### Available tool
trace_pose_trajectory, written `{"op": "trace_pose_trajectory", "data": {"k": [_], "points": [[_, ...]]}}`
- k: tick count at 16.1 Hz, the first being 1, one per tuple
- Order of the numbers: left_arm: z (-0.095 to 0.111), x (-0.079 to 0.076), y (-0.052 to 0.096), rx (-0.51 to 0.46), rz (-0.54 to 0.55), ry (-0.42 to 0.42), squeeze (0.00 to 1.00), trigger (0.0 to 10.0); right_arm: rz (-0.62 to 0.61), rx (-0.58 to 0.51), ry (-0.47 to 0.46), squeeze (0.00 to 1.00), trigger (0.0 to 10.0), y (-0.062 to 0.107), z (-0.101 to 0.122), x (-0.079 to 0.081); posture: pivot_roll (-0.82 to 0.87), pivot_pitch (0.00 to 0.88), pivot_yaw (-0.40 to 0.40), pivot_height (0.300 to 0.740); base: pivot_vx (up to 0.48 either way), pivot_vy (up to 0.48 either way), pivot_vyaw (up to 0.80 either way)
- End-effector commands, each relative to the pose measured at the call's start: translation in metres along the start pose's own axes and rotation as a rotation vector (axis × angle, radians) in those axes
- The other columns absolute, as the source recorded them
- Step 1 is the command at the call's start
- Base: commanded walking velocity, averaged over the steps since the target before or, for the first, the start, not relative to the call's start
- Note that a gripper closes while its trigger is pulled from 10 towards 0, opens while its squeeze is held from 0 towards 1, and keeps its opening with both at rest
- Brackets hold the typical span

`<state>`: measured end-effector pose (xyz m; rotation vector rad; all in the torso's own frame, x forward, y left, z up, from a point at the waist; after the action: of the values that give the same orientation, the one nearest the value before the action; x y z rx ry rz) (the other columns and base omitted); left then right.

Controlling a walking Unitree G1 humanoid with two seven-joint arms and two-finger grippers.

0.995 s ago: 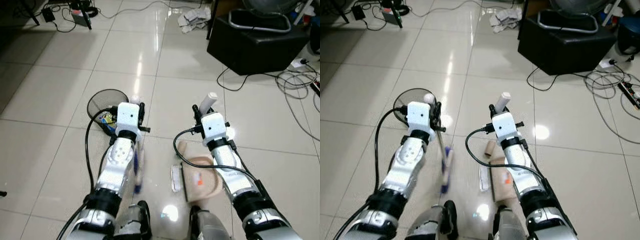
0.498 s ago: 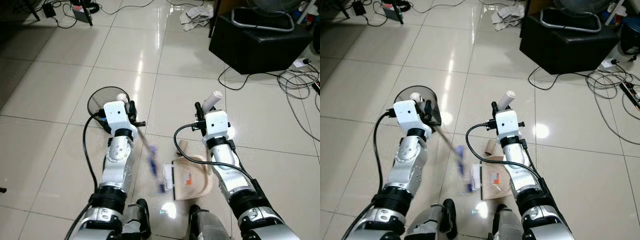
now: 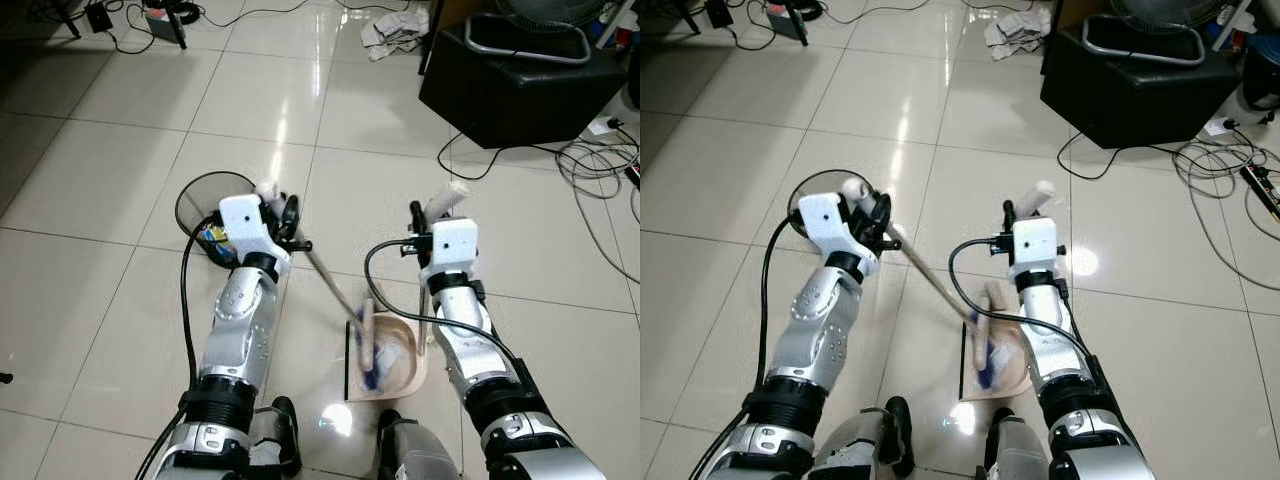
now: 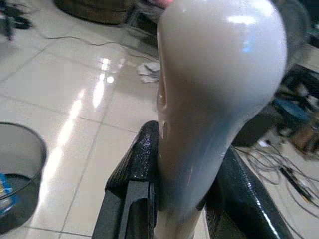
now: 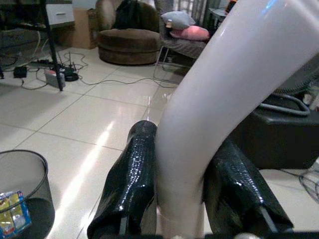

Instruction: Sweep floor

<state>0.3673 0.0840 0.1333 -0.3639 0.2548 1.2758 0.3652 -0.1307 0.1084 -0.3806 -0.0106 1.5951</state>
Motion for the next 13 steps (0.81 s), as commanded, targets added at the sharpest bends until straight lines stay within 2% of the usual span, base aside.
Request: {"op": "trace_pose_trajectory", "data": {"k": [1, 2, 3, 5, 9, 11, 12, 13], "points": [[-0.003, -0.012, 0.003, 0.030, -0.096, 0.010, 0.00, 10.0, -0.026, -0.043, -0.067, 0.00, 10.0, -0.007, 0.012, -0.004, 0.01, 0.227, 0.039, 0.740, 0.000, 0.000, 0.00], [0.008, -0.012, 0.001, 0.005, -0.148, -0.064, 0.00, 10.0, -0.039, -0.060, -0.082, 0.00, 10.0, -0.009, 0.016, -0.009, 0.02, 0.219, 0.041, 0.740, 0.000, 0.000, 0.00], [0.011, -0.012, 0.001, -0.001, -0.164, -0.079, 0.00, 10.0, -0.042, -0.063, -0.085, 0.00, 10.0, -0.010, 0.017, -0.010, 0.02, 0.219, 0.041, 0.740, 0.000, 0.000, 0.00], [0.041, -0.004, -0.001, -0.048, -0.236, -0.180, 0.00, 10.0, -0.058, -0.091, -0.099, 0.00, 10.0, -0.011, 0.022, -0.021, 0.02, 0.190, 0.051, 0.740, 0.000, 0.000, 0.00], [0.085, 0.034, 0.005, -0.091, -0.240, -0.207, 0.00, 10.0, -0.065, -0.100, -0.121, 0.00, 10.0, -0.007, 0.021, -0.033, 0.02, 0.146, 0.062, 0.740, 0.000, 0.000, 0.00], [0.101, 0.055, 0.008, -0.121, -0.189, -0.223, 0.00, 10.0, -0.070, -0.106, -0.132, 0.00, 10.0, -0.006, 0.022, -0.036, 0.02, 0.135, 0.062, 0.740, 0.000, 0.000, 0.00], [0.107, 0.070, 0.010, -0.128, -0.143, -0.267, 0.00, 10.0, -0.073, -0.110, -0.141, 0.00, 10.0, -0.006, 0.023, -0.038, 0.02, 0.123, 0.061, 0.740, 0.000, 0.000, 0.00], [0.109, 0.073, 0.011, -0.129, -0.131, -0.276, 0.00, 10.0, -0.073, -0.111, -0.145, 0.00, 10.0, -0.006, 0.023, -0.038, 0.02, 0.121, 0.061, 0.740, 0.000, 0.000, 0.00]]}}
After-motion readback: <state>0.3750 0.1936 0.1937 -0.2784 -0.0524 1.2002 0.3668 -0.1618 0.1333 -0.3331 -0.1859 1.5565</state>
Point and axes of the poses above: a point about 5 cm out from each wrist's last joint towards the gripper, its own y axis pointing back from the gripper into the wrist, its own z axis along the axis of the wrist's last joint, x = y × z, the point moved 4 cm from there along -y, pointing out of the wrist towards the gripper, and after that the axes turned 6 degrees about y, right-handed, at the moved point
